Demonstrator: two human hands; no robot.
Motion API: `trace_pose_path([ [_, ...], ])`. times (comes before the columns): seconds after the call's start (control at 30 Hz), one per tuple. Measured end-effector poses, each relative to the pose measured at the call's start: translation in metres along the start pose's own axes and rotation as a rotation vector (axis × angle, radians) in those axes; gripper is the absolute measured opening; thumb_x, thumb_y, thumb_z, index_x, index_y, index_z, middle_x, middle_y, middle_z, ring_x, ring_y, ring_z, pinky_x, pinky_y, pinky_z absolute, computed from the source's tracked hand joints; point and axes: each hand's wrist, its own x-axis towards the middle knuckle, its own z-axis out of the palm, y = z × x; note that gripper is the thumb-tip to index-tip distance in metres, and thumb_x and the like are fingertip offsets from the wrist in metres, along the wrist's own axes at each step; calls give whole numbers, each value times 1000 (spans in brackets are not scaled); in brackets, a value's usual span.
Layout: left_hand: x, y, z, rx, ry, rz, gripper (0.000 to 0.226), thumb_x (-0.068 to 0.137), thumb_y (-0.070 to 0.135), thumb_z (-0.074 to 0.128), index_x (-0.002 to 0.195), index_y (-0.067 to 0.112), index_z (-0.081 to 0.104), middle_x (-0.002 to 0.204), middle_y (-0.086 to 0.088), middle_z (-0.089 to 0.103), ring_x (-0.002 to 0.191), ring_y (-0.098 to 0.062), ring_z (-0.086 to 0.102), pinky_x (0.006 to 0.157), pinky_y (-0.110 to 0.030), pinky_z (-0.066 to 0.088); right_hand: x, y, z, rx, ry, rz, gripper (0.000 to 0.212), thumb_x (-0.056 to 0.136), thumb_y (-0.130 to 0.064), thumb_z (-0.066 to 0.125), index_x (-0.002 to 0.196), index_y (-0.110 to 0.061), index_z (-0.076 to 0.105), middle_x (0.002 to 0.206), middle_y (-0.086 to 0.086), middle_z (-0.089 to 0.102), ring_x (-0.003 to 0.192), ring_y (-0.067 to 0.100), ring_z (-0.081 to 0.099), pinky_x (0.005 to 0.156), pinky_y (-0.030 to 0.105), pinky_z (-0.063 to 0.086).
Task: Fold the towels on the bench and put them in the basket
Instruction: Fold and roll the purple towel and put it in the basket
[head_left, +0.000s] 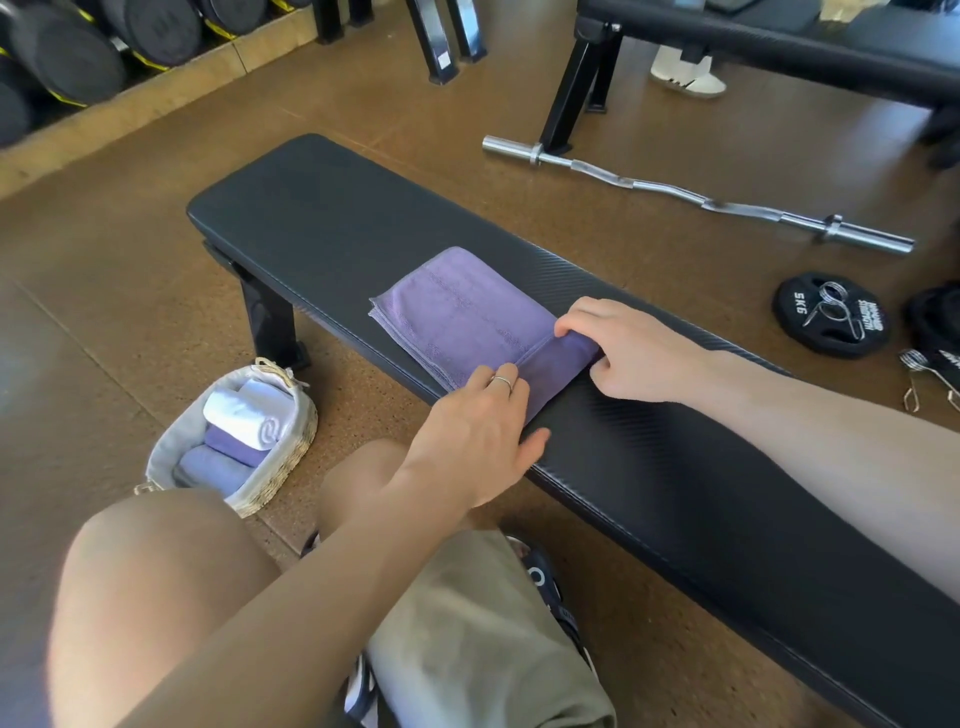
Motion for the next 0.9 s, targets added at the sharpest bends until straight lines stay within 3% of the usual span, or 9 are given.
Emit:
trace_pose_path([
  [0.1, 2, 5, -4, 52, -36, -42, 31, 81, 40, 68, 88, 13, 55, 86, -3, 54, 77, -21, 55, 50, -32, 45, 2, 0, -3, -28, 3, -49, 56, 65, 4, 47, 115, -21, 55, 113, -8, 49, 100, 17, 49, 76, 40, 50],
  [0.23, 1, 7, -5, 37, -101, -93, 21, 76, 22, 68, 88, 12, 54, 85, -5, 52, 74, -22, 52, 49, -30, 39, 9, 1, -9, -227, -5, -200, 48, 63, 0, 49, 108, -14, 59, 119, -4, 51, 96, 23, 50, 69, 38, 48],
  [0.4, 6, -2, -16, -22, -110, -81, 11, 83, 16, 62, 78, 11, 54, 85, -8, 51, 74, -22, 49, 57, -30, 39, 23, 2, -22, -409, -69, -318, 38, 62, -10, 53, 99, -18, 60, 93, -5, 57, 84, 22, 49, 71, 37, 43],
  [0.5, 9, -16, -22, -328, -125, -258, 10, 93, 17, 54, 93, 7, 56, 98, -9, 53, 88, -27, 57, 72, -32, 41, 32, -1, -27, -210, -75, -193, 20, 75, -17, 59, 93, -22, 67, 88, -11, 61, 83, 16, 53, 77, 36, 46],
  [0.6, 8, -29, -21, -525, -114, -386, 16, 92, 16, 50, 80, 5, 47, 81, -4, 50, 78, -26, 51, 65, -31, 34, 42, -5, -34, 51, -147, 73, 17, 83, -21, 55, 90, -24, 70, 91, -15, 66, 86, 11, 59, 81, 40, 51],
  [0.7, 11, -46, -22, -787, -183, -640, 22, 89, 19, 52, 81, -1, 54, 72, -4, 53, 67, -18, 45, 58, -29, 36, 53, -7, -38, 228, -205, 298, 17, 85, -29, 51, 78, -21, 64, 76, -11, 60, 75, 15, 54, 70, 37, 44],
  [0.77, 13, -58, -18, -988, -218, -788, 31, 85, 28, 56, 83, -2, 56, 72, -2, 54, 69, -17, 49, 68, -34, 50, 61, -9, -35, 320, -208, 401, 25, 86, -31, 49, 69, -14, 47, 67, -6, 44, 67, 18, 40, 63, 35, 31],
  [0.83, 14, -63, -15, -1178, -206, -905, 36, 79, 36, 59, 81, 0, 56, 75, 0, 55, 75, -16, 55, 89, -46, 56, 67, -11, -31, 372, -201, 457, 28, 88, -33, 47, 67, -18, 38, 69, -5, 37, 68, 17, 35, 63, 33, 26],
  [0.9, 14, -64, -11, -1286, -170, -971, 33, 89, 33, 60, 87, 0, 58, 86, -2, 59, 82, -14, 63, 92, -41, 59, 70, -13, -25, 391, -186, 486, 26, 89, -35, 44, 70, -19, 38, 73, -5, 39, 70, 17, 36, 65, 34, 28],
])
